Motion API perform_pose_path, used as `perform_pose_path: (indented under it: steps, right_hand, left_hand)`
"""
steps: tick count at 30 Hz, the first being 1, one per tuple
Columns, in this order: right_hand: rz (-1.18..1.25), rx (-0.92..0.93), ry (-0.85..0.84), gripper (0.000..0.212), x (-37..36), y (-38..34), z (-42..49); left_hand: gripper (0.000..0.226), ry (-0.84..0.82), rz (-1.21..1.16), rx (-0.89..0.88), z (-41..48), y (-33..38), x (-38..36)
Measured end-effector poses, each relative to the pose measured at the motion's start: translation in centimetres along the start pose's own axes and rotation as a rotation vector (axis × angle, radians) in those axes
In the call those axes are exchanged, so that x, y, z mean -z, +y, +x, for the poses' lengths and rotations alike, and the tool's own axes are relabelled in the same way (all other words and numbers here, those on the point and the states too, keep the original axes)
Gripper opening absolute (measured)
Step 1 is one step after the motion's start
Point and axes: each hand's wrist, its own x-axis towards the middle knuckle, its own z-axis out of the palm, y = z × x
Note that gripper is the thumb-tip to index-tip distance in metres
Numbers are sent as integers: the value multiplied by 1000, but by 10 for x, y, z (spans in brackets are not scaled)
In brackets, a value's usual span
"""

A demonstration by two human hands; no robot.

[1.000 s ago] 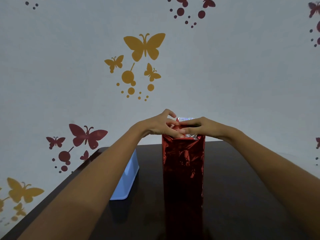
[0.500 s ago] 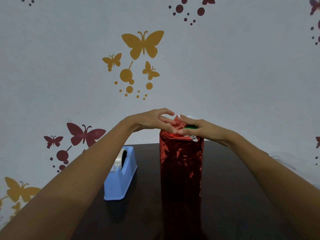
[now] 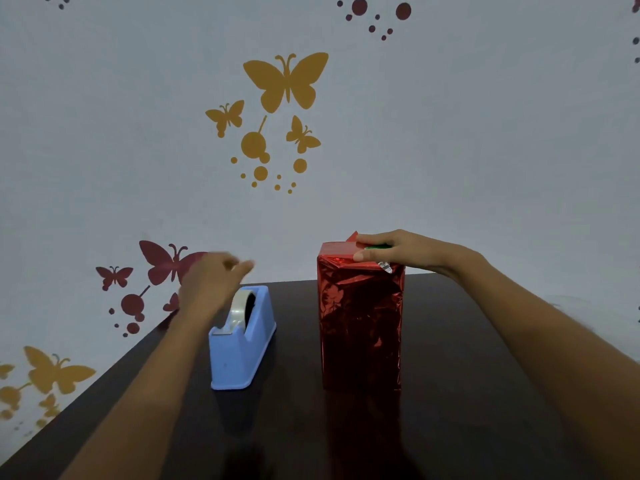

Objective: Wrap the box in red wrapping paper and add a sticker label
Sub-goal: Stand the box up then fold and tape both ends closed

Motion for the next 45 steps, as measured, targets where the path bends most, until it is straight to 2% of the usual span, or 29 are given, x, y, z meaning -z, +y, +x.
perform_pose_path:
  steps: [2,4,7,9,11,15,22,27,34,36,41,45]
  right_hand:
    - [5,2,-5,66,0,0,-1]
    - [6,12,-7,64,0,1,-2]
    - [23,-1,3,67,-1,1,-3]
    - [37,-2,3,67,-2,1,-3]
    - [44,-15,9,66,-2,2,-3]
    - [76,4,20,65,-3,3,-3]
    - [120,43,45,68,-4,6,-6]
    - [136,68,67,62,-5,7,-7]
    - [131,62,97,61,-9,4,-6]
    - [127,58,104,61,-8,4,-6]
    - [133,70,90,62,-7,7,-5]
    - [122,62,87,67,-8,5,-5]
  left_hand:
    - [40,-175,421,187,-9,-40,-3]
    - [46,-348,485,303,-15,-58,-13]
    - [33,-341,210,392,-15,-53,-18]
    - [25,-352,-49,536,-11,-43,-16]
    - [41,-402,-219,681,-6,-39,-12]
    - [50,-447,-259,831,1,-40,-15]
    - [37,-387,-652,802,-6,-39,-11]
    - [39,-359,-774,742,-20,-45,-8]
    - [18,-297,-981,717,-43,-64,-16]
    - [13,-219,-1035,702,-52,-69,-24]
    - [29,76,-1010,659,-67,-70,-49]
    - [20,138,-981,635,-69,-68,-55]
